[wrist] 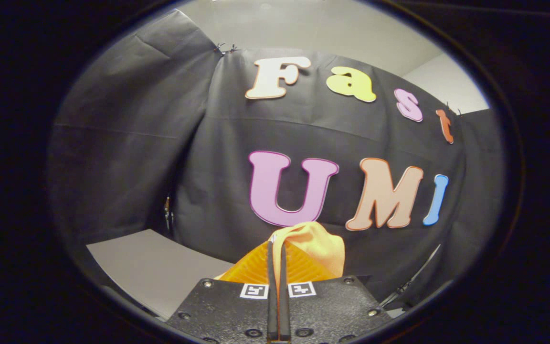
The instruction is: Put the clothes into the washing machine and then close the washing machine lid.
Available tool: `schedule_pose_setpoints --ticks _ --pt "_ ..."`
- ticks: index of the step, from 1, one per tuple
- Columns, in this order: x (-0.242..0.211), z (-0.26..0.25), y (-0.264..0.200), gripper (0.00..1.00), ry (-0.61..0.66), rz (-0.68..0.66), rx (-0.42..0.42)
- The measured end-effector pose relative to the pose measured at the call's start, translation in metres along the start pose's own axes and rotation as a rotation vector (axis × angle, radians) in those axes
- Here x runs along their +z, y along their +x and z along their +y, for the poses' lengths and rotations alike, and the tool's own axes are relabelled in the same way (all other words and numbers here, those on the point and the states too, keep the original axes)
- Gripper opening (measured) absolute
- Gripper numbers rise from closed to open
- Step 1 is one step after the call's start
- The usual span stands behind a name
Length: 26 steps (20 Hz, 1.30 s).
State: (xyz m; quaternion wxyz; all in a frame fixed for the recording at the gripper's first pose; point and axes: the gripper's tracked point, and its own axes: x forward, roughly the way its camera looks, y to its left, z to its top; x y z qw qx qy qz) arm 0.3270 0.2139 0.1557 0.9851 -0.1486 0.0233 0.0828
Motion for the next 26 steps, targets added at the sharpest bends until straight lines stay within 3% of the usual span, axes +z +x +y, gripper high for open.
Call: schedule_pose_setpoints --ticks 6,15,21,24,26 --pt "-0.081 -0.052 0.016 0.01 0.010 0.050 -0.059" --pt "-0.256 -0.056 0.042 0.01 0.201 0.255 -0.055" --pt "-0.355 -0.066 0.041 0.01 0.261 0.391 -0.105" --pt "-0.394 -0.083 0.035 0.02 0.255 0.476 -0.201" --pt "-0.414 -0.074 0.033 0.02 0.311 0.508 -0.185"
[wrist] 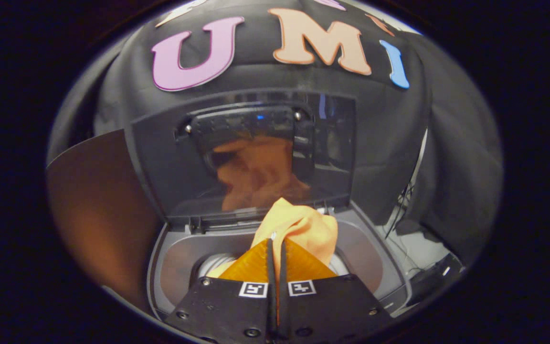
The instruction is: Put the clothes into the washing machine and then close the washing machine lid.
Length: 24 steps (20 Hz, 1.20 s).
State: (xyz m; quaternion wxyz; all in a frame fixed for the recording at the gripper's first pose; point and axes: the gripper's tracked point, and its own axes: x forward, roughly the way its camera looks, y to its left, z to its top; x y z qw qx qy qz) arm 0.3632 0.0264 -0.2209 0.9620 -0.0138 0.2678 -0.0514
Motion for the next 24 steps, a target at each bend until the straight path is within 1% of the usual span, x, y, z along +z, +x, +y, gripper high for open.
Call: schedule_pose_setpoints --ticks 1,3,4,7,10,12,13,15,18,20,24 --pt "-0.006 0.003 0.004 0.02 0.013 0.010 0.010" --pt "-0.017 0.003 0.012 0.03 -0.020 0.023 0.012" --pt "-0.027 0.002 0.008 0.16 -0.040 0.045 0.027" --pt "-0.045 0.008 -0.010 0.53 -0.076 0.029 0.106" --pt "-0.057 0.001 -0.041 0.90 0.004 0.030 0.180" --pt "-0.069 -0.012 -0.062 0.97 0.085 0.049 0.212" --pt "-0.070 -0.021 -0.067 0.97 0.121 0.045 0.218" --pt "-0.069 -0.047 -0.079 0.98 0.163 0.020 0.205" --pt "-0.072 -0.088 -0.090 0.98 0.160 0.020 0.170" --pt "-0.062 -0.107 -0.097 0.98 0.144 -0.008 0.166" --pt "-0.046 -0.123 -0.102 0.98 0.127 -0.030 0.159"
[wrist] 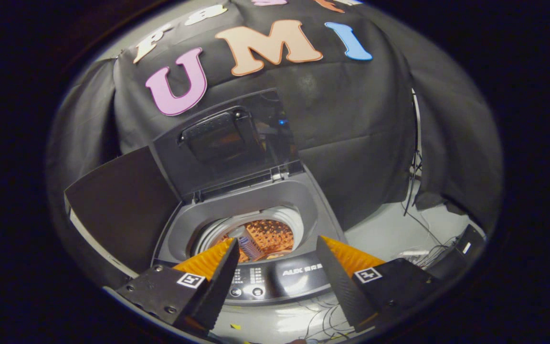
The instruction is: Put the clothes into the washing machine and then close the washing machine lid.
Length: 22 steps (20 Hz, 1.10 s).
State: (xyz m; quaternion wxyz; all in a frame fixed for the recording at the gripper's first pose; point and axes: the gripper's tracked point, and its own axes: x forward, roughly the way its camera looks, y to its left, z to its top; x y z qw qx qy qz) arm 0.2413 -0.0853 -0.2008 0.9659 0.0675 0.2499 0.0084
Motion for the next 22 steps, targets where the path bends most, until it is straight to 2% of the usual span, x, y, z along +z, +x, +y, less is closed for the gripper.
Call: schedule_pose_setpoints --ticks 5,7,13,16,22 --pt "0.043 0.022 0.006 0.98 -0.096 -0.053 0.001" --pt "0.076 0.033 0.008 0.98 -0.137 -0.133 -0.025" --pt "0.180 0.111 0.041 0.97 -0.233 -0.309 0.013" --pt "0.227 0.150 0.058 0.97 -0.258 -0.367 0.023" --pt "0.288 0.190 0.095 0.97 -0.248 -0.446 -0.003"
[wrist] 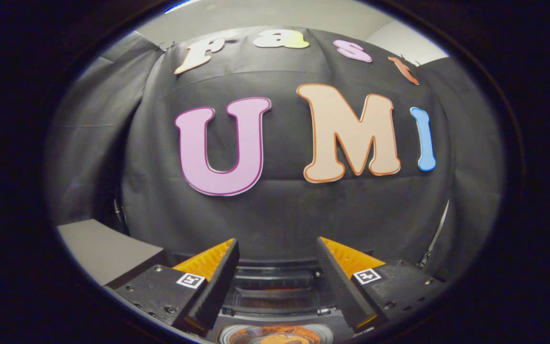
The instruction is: Put the clothes into the washing machine and then close the washing machine lid.
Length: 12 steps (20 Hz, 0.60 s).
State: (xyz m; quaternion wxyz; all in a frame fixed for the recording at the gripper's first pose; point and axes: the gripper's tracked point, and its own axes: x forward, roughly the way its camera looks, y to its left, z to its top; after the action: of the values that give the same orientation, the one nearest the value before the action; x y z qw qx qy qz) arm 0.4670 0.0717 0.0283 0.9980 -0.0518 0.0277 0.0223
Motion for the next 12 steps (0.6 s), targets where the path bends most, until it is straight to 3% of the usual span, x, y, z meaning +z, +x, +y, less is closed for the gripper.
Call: schedule_pose_setpoints --ticks 3,12 --pt "0.002 0.014 0.025 0.97 -0.010 0.002 -0.004" --pt "-0.072 0.027 0.043 0.95 -0.031 0.268 -0.025"
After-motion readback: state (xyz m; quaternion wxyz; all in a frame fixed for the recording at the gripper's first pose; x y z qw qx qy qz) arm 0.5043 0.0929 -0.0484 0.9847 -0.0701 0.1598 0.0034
